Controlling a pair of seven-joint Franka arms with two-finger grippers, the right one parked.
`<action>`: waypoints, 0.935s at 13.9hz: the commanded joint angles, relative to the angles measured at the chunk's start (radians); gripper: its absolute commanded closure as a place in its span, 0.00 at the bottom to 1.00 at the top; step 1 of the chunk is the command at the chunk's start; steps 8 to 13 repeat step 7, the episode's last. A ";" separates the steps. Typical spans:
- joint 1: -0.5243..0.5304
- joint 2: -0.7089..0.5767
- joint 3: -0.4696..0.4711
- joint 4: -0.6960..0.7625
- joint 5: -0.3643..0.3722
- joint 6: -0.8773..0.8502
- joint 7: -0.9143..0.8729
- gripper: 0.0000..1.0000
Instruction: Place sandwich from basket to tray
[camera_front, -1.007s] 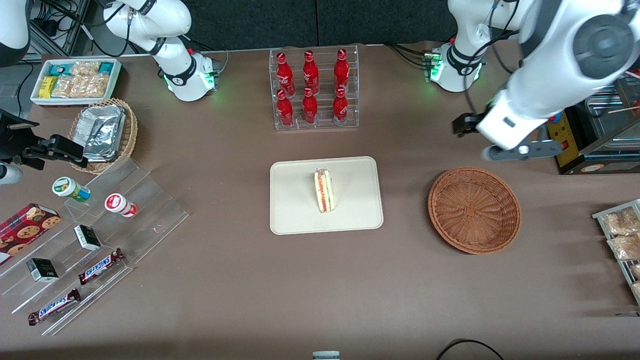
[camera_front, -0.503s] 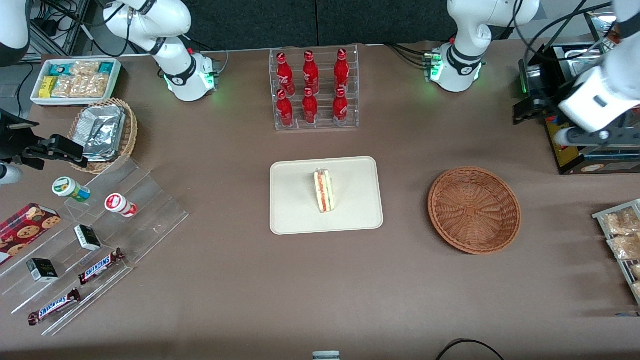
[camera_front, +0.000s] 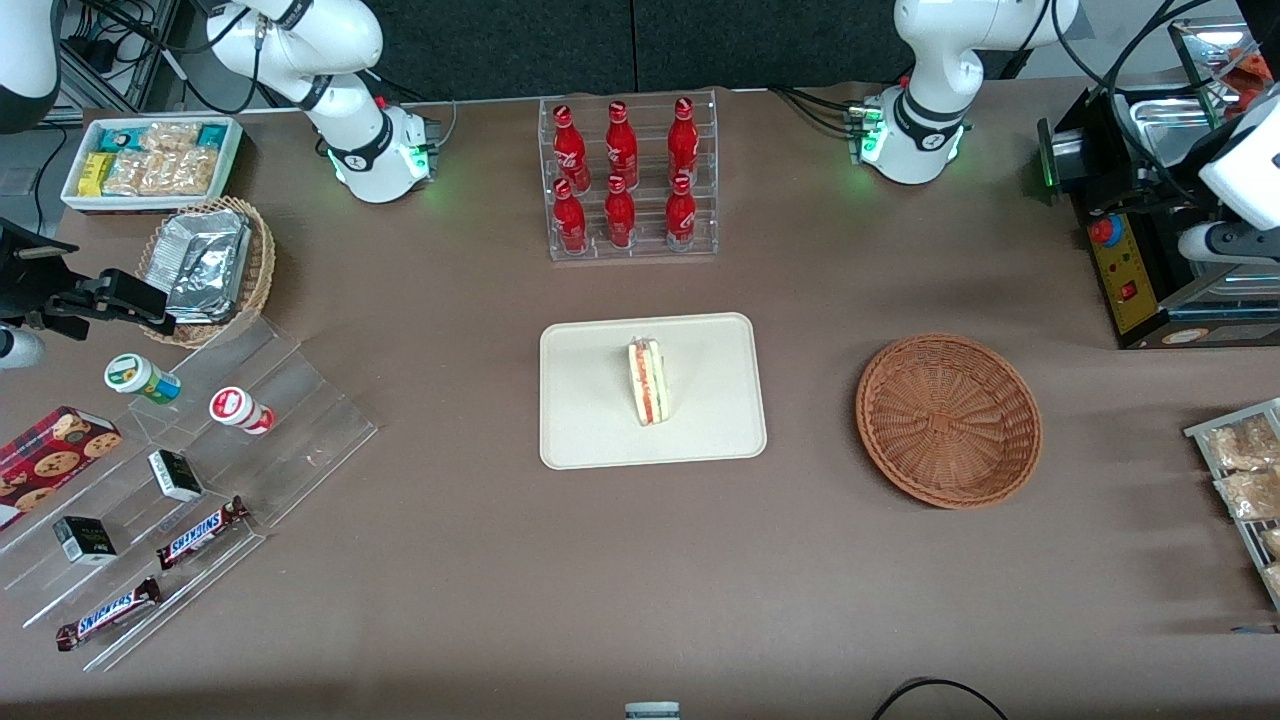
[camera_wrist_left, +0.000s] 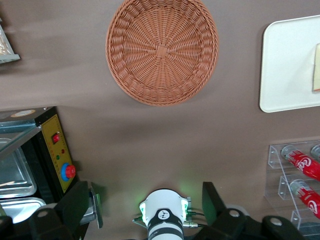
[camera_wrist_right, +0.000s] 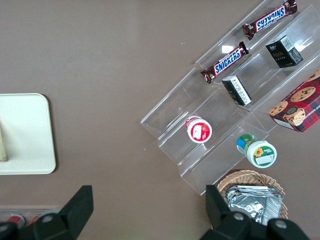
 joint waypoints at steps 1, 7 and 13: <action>0.042 0.000 -0.068 0.013 0.023 0.013 0.005 0.00; 0.042 0.022 -0.051 0.041 0.019 0.012 0.000 0.00; 0.042 0.022 -0.051 0.041 0.019 0.012 0.000 0.00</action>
